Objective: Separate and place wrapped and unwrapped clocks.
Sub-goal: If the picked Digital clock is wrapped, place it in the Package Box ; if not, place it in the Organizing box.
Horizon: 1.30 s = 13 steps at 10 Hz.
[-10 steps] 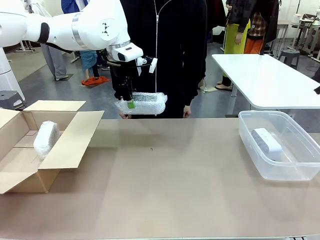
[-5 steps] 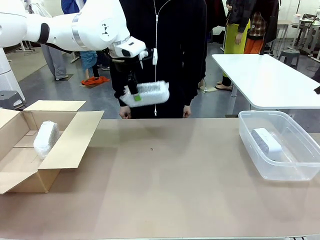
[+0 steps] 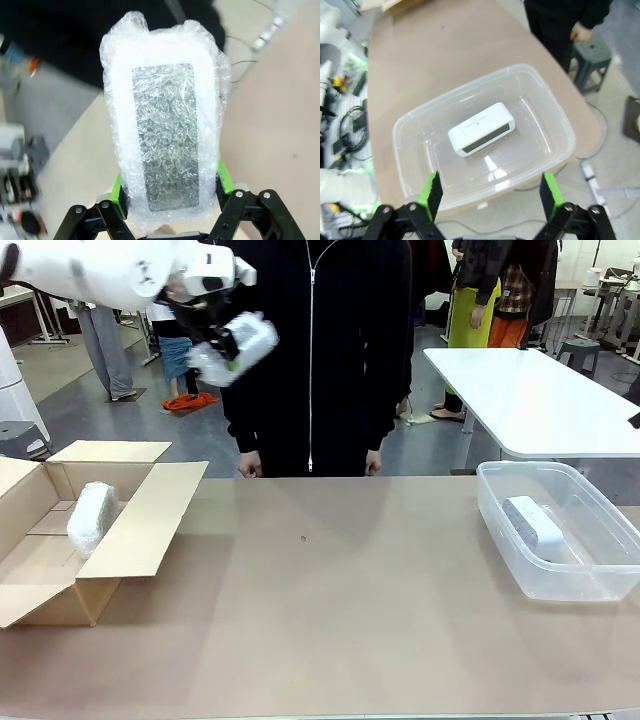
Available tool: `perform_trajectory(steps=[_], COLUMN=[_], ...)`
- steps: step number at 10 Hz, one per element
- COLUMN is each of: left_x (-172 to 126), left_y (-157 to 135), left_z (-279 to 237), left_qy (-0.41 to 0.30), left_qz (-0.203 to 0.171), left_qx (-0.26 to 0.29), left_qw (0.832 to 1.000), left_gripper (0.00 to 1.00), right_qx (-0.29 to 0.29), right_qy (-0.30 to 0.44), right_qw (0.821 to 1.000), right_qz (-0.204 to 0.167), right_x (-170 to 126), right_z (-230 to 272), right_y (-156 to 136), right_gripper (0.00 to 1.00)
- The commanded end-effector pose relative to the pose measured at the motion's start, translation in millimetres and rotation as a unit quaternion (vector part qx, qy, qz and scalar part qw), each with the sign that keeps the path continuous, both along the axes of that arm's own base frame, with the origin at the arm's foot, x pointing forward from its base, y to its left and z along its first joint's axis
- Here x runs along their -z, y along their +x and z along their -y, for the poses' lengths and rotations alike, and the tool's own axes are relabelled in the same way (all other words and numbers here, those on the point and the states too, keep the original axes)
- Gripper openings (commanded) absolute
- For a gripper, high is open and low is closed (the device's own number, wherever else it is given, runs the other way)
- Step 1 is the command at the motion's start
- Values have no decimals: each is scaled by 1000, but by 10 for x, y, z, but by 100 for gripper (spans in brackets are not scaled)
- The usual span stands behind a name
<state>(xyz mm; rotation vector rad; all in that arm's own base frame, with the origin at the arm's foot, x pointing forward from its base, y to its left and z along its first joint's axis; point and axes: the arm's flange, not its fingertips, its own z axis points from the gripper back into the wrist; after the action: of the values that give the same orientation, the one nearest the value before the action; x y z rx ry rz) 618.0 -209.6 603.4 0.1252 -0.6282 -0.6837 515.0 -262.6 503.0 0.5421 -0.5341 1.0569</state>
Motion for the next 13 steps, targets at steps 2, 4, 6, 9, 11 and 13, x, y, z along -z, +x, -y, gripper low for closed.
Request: perform_trajectory(steps=[2, 4, 6, 9, 11, 13], left_x=[109, 113, 160, 382, 649, 930], left_y=[-322, -478, -651, -836, -928, -989], left_z=[-667, -1261, -1737, -2313, -2469, -2568], left_qy=[28, 9, -36, -147, -203, -234], left_qz=[-33, -51, -62, -51, -42, -71], left_qx=[-140, -217, -240, -233, -180, -171], left_qw=[989, 975, 968, 960, 962, 954], left_gripper=[81, 81, 81, 81, 81, 81], right_qx=[-5, -5, -5, -5, -5, -5], right_qy=[0, 0, 0, 0, 0, 0], right_qw=[1000, 1000, 1000, 1000, 1000, 1000], right_qz=[2, 2, 2, 2, 2, 2], right_x=[17, 17, 17, 17, 17, 17], right_z=[-16, -16, -16, -16, -16, -16], right_y=[-5, -5, -5, -5, -5, -5], right_gripper=[100, 100, 100, 100, 100, 100])
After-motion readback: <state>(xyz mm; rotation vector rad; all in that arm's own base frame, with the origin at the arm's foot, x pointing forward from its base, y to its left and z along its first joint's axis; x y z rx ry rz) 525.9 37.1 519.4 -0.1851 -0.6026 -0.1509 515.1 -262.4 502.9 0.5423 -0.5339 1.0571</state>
